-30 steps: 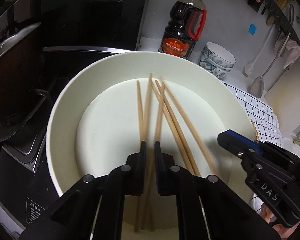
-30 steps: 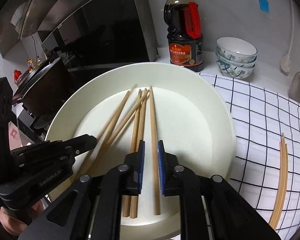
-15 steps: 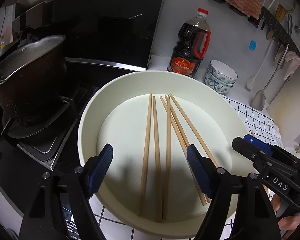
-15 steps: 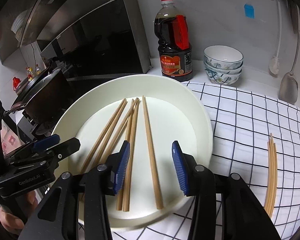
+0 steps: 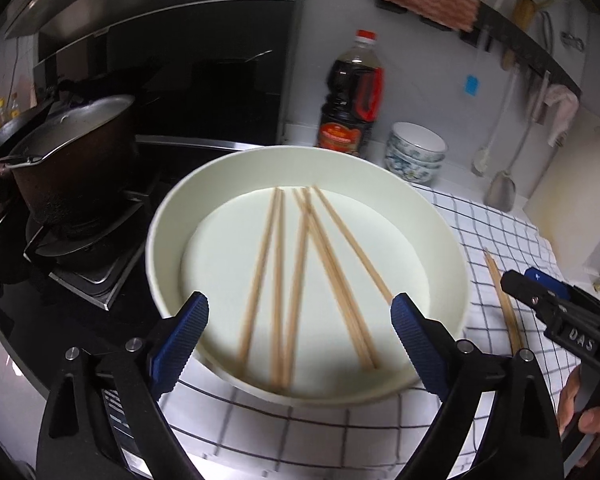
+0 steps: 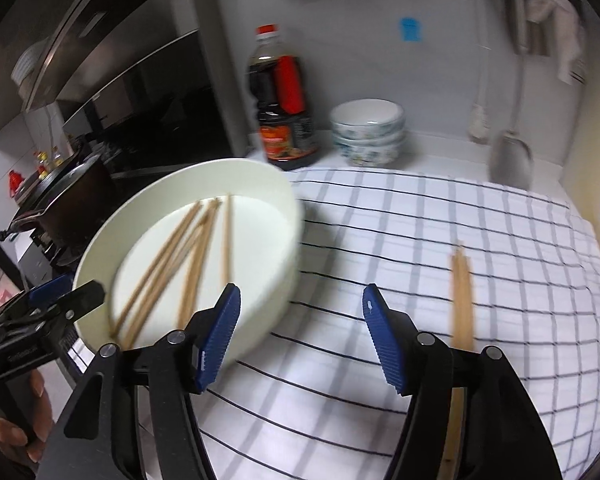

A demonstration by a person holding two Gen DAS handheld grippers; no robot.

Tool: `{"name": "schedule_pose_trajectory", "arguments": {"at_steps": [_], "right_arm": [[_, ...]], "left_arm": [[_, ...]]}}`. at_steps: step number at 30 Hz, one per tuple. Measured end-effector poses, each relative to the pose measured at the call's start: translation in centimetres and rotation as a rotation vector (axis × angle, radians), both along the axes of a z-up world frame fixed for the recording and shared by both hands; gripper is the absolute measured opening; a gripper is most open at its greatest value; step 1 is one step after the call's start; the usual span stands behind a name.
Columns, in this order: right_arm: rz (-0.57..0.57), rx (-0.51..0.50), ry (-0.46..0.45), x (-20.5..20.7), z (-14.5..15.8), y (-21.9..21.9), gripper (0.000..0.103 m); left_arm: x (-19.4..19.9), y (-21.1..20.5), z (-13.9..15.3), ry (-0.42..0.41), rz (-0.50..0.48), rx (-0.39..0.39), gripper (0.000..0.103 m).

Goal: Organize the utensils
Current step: 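Move both open tools back over the remaining chopsticks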

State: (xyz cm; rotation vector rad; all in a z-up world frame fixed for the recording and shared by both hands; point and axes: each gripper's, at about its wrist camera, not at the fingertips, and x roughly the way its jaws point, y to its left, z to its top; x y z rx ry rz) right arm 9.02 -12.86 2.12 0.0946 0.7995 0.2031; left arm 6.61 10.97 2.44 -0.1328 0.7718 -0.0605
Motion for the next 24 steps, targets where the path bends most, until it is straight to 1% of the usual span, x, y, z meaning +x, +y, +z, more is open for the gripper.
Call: {"name": "schedule_pose_trajectory", "arguments": {"at_steps": [1, 5, 7, 9, 13, 15, 18, 20, 23, 24], "right_arm": [[-0.011, -0.003, 0.001, -0.1, -0.1, -0.7, 0.061], [-0.074, -0.026, 0.0, -1.3, -0.5, -4.1, 0.063], [-0.097, -0.031, 0.005, -1.8, -0.7, -5.8, 0.065], [-0.118, -0.043, 0.011, -2.2, -1.1, -7.1, 0.07], [-0.163, -0.071, 0.023, -2.9, -1.5, -9.8, 0.071], [-0.176, -0.075, 0.029, -3.0, -1.7, -10.8, 0.075], [-0.182, -0.119, 0.041, -3.1, -2.1, -11.7, 0.077], [-0.183, -0.154, 0.049, -3.1, -2.6, -12.2, 0.078], [-0.184, -0.241, 0.074, -2.7, -3.8, -12.3, 0.079], [-0.185, -0.249, 0.089, -2.6, -4.3, -12.5, 0.079]], "left_arm": [[-0.3, -0.9, 0.0, -0.002, -0.016, 0.004, 0.094], [-1.1, -3.8, -0.1, 0.0, -0.051, 0.013, 0.094], [-1.2, -5.0, -0.3, 0.007, -0.066, 0.006, 0.094], [-1.4, -6.2, -0.6, 0.013, -0.077, 0.009, 0.094], [-1.7, -8.6, -0.8, 0.02, -0.089, 0.012, 0.095], [-2.0, -9.7, -0.8, 0.018, -0.093, 0.017, 0.096], [-2.6, -11.4, -0.9, 0.01, -0.097, 0.033, 0.097], [-2.8, -12.7, -1.2, 0.009, -0.094, 0.066, 0.097], [-2.9, -13.9, -1.8, 0.011, -0.08, 0.097, 0.097], [-3.0, -14.2, -2.0, 0.013, -0.077, 0.097, 0.097]]}}
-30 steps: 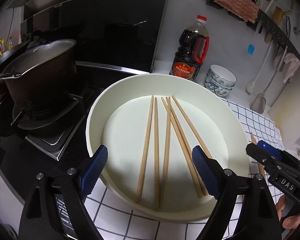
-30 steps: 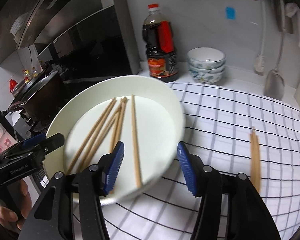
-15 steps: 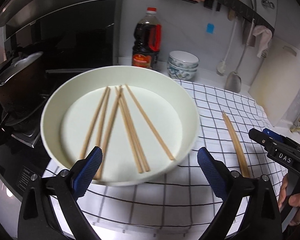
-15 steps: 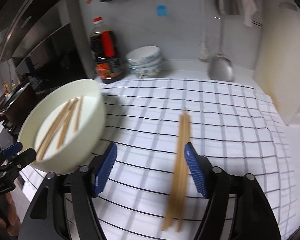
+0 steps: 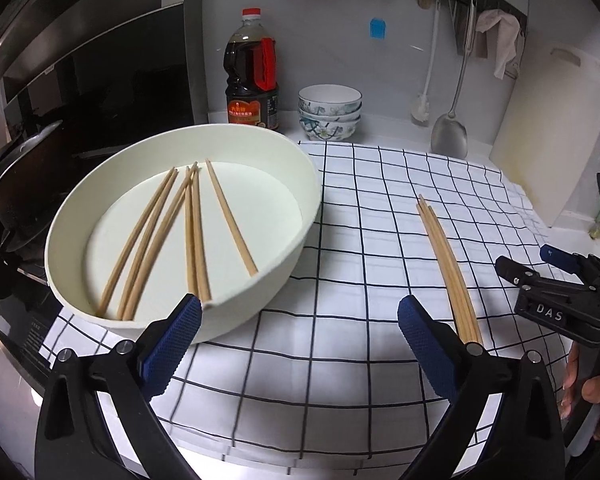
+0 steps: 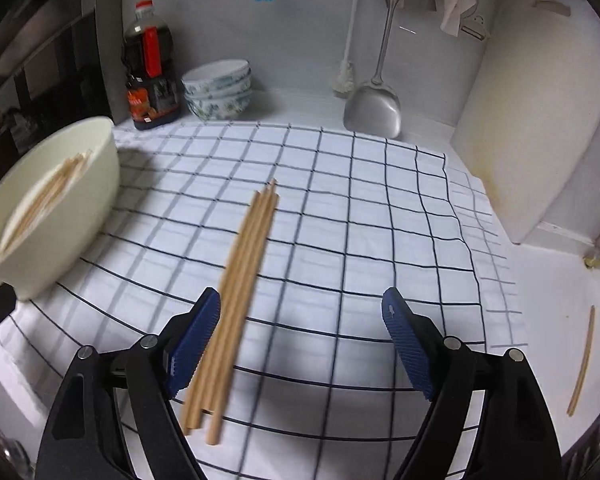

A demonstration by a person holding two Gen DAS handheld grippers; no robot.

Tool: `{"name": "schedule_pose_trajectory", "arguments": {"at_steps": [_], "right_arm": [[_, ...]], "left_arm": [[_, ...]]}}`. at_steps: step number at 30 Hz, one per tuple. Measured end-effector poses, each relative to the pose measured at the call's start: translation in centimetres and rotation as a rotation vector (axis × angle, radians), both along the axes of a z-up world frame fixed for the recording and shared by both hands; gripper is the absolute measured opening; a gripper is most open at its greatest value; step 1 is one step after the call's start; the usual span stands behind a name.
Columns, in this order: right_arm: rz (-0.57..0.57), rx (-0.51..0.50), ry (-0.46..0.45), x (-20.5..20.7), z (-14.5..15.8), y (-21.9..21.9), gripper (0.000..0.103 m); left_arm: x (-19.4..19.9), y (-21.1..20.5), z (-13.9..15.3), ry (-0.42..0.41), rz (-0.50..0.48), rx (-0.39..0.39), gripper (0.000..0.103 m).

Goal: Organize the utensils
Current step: 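Move both open tools back over the remaining chopsticks, then grasp a chopstick with the right tool while the left tool grasps another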

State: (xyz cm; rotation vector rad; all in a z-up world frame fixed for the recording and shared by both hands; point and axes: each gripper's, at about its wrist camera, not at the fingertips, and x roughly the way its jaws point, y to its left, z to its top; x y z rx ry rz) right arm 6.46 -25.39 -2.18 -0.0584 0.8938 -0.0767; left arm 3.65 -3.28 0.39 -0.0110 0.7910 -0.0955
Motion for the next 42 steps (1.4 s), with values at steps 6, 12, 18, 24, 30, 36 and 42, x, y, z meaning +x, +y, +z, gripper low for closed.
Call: {"name": "schedule_pose_trajectory", "arguments": {"at_steps": [6, 12, 18, 24, 30, 36, 42], "right_arm": [[0.004, 0.044, 0.058, 0.6, -1.9, -0.8, 0.079], [0.01, 0.025, 0.068, 0.9, -2.8, -0.7, 0.079], [0.017, -0.022, 0.1, 1.4, -4.3, -0.1, 0.079], [0.032, -0.06, 0.094, 1.5, -4.6, 0.5, 0.079], [0.067, -0.032, 0.08, 1.2, -4.2, 1.1, 0.079], [0.077, -0.091, 0.074, 1.1, -4.2, 1.5, 0.079], [0.085, -0.133, 0.104, 0.9, -4.2, 1.8, 0.079]], "left_arm": [[-0.1, -1.6, -0.8, 0.006, -0.006, 0.017, 0.097], [-1.0, -2.3, -1.8, -0.006, -0.018, -0.004, 0.097], [-1.2, -3.4, -3.8, 0.036, -0.043, 0.0, 0.097], [-0.9, -3.4, -4.2, 0.047, -0.042, -0.011, 0.097], [-0.6, -3.2, -4.3, 0.052, -0.035, -0.023, 0.097], [-0.5, -3.2, -4.4, 0.058, -0.037, -0.018, 0.097], [-0.5, -3.4, -4.3, 0.055, -0.033, -0.012, 0.097]]}}
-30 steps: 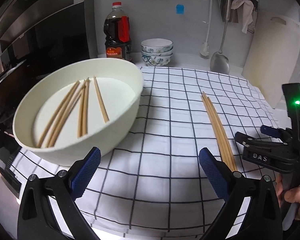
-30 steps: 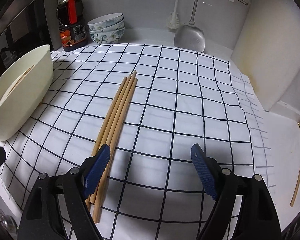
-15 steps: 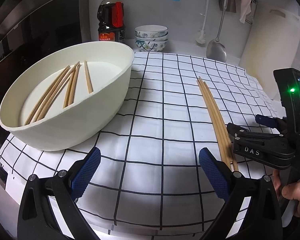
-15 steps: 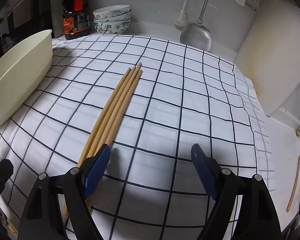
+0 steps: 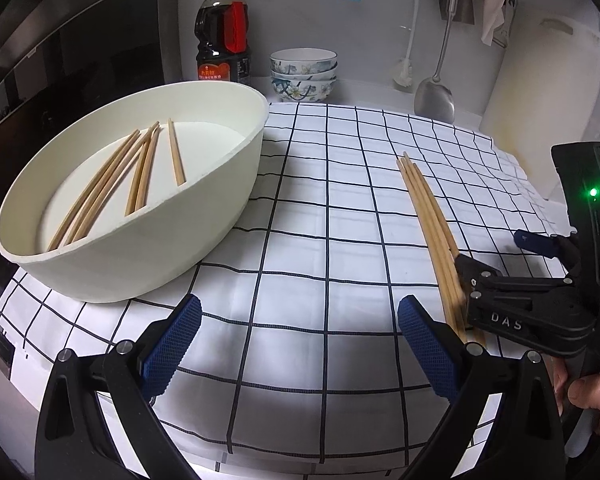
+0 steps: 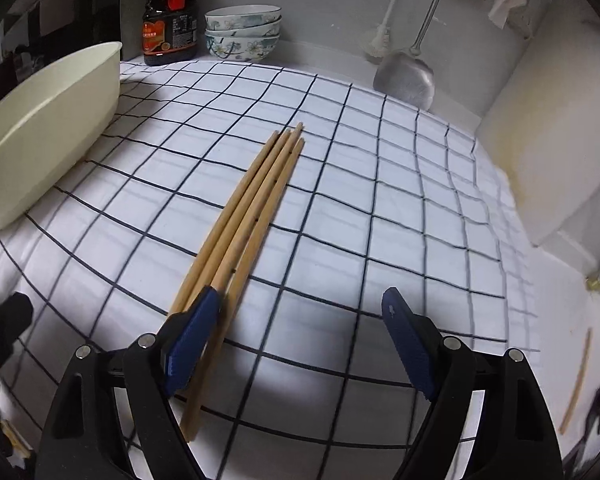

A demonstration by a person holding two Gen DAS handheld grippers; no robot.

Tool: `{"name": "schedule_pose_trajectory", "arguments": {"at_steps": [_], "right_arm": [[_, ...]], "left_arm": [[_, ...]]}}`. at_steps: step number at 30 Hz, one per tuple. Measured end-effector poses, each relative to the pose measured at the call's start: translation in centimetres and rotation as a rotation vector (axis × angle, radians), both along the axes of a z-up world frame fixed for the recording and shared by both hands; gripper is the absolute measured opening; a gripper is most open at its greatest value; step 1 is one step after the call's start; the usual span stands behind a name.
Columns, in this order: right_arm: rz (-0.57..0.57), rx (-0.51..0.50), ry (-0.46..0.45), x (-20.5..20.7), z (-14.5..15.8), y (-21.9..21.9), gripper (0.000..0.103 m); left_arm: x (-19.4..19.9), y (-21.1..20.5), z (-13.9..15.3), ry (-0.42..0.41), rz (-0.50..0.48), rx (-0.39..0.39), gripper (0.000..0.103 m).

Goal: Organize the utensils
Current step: 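Grasp a chopstick with the right tool while the left tool grasps another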

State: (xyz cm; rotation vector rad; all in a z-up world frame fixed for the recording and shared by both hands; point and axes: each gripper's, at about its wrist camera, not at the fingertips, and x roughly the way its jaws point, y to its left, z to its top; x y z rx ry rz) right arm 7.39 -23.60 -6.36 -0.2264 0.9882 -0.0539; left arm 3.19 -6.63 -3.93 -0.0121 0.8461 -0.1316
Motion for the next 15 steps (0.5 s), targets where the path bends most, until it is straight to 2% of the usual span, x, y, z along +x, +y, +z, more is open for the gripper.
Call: {"name": "schedule_pose_trajectory", "arguments": {"at_steps": [1, 6, 15], "right_arm": [[0.013, -0.026, 0.019, 0.1, -0.3, 0.3, 0.079], [-0.006, -0.029, 0.008, 0.2, -0.6, -0.5, 0.079], [-0.102, 0.019, -0.003, 0.3, -0.6, -6.3, 0.079]], "left_arm": [[0.0, 0.0, 0.0, 0.0, 0.001, 0.002, 0.097], [0.5, -0.5, -0.3, 0.012, 0.0, 0.005, 0.097], [1.7, -3.8, -0.5, 0.013, -0.039, 0.028, 0.097]]}}
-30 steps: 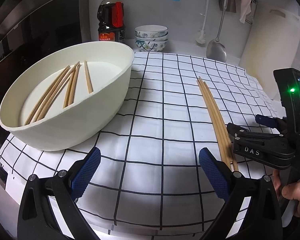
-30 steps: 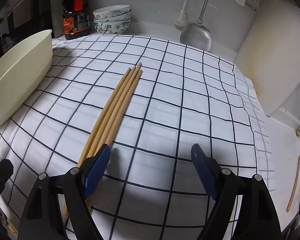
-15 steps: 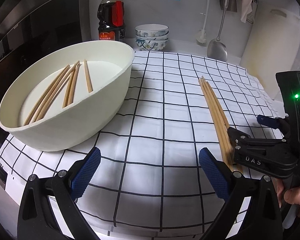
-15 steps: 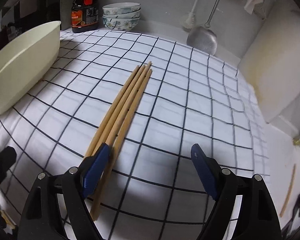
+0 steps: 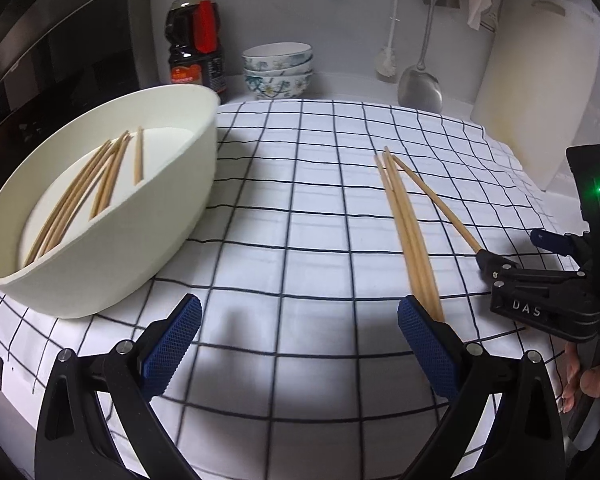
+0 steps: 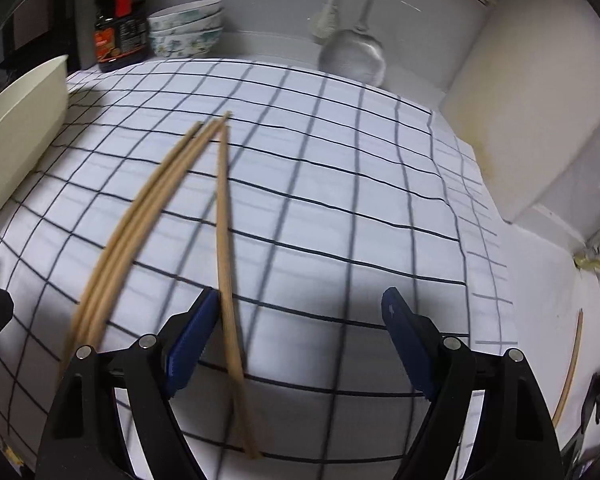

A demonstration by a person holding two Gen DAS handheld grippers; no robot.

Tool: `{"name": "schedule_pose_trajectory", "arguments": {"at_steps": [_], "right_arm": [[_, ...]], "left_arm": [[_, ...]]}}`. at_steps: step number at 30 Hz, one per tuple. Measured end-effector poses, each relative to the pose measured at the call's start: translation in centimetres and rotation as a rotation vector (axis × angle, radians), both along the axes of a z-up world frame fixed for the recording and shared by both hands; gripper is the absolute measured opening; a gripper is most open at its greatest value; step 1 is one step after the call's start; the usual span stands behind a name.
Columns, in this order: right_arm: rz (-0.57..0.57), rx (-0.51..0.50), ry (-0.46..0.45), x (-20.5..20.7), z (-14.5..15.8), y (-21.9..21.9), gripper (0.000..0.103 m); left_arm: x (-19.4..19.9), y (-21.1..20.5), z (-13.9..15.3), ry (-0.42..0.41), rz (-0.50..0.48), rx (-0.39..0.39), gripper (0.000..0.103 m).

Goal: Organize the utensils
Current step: 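Grasp a chopstick with the right tool while the left tool grasps another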

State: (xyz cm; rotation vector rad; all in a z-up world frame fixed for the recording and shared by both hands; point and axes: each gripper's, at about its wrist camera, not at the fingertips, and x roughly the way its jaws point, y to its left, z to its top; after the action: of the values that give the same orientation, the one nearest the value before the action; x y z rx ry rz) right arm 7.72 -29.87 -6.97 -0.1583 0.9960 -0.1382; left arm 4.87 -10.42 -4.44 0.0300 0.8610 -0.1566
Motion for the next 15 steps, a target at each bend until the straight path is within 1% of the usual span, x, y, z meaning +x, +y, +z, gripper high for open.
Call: {"name": "schedule_pose_trajectory", "arguments": {"at_steps": [5, 8, 11, 13, 15], "right_arm": [[-0.003, 0.046, -0.008, -0.2, -0.1, -1.8, 0.079], [-0.004, 0.073, -0.011, -0.2, -0.2, -2.1, 0.079], [-0.006, 0.081, -0.014, -0.2, -0.2, -2.2, 0.079], [-0.006, 0.093, -0.014, -0.2, -0.2, -2.3, 0.079], [-0.005, 0.106, -0.015, 0.0, -0.3, -2.4, 0.079]], "left_arm": [[1.1, -1.3, -0.4, 0.018, 0.0, 0.028, 0.097], [1.9, -1.6, -0.4, 0.034, -0.001, 0.016, 0.097], [2.8, -1.8, -0.7, 0.066, -0.001, 0.023, 0.097], [3.2, -1.8, -0.9, 0.082, 0.004, 0.01, 0.097], [3.6, -2.0, -0.8, 0.084, 0.003, 0.01, 0.097]]}}
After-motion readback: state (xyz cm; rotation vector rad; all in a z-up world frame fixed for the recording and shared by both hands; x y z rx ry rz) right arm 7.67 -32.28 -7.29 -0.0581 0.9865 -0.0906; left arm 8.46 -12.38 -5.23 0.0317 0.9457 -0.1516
